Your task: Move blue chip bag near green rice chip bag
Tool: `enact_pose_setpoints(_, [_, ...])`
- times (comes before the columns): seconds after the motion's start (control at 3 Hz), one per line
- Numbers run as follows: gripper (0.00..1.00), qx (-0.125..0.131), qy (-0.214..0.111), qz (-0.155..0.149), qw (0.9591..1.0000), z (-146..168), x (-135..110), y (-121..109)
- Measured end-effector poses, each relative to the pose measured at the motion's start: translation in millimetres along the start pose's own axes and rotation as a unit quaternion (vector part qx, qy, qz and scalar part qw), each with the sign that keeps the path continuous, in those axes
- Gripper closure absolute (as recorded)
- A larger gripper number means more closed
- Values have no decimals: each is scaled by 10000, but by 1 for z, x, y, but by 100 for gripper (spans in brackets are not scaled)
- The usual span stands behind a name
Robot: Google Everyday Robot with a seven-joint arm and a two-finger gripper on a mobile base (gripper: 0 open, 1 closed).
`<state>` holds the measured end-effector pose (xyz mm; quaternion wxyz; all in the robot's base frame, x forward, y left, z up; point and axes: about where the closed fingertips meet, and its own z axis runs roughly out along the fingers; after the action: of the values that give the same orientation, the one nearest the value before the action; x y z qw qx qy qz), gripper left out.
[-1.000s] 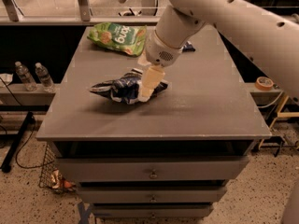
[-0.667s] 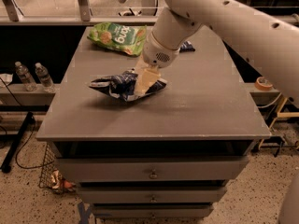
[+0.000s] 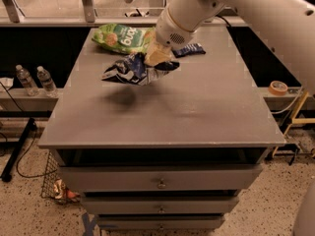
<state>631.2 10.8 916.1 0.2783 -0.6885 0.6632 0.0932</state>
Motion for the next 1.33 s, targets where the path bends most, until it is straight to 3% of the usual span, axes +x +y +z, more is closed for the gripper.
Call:
enact_pose_setpoints(0.33, [100, 775, -135, 14, 9969, -34, -11, -45])
enact_pose_setpoints(0.67, [100, 1396, -318, 34, 9897, -51, -25, -92])
enact_pose_setpoints(1.0, [100, 1720, -448, 62, 9841, -47, -35, -134])
enact_pose_setpoints(1.33, [98, 1538, -467, 75, 9870, 0, -41, -159])
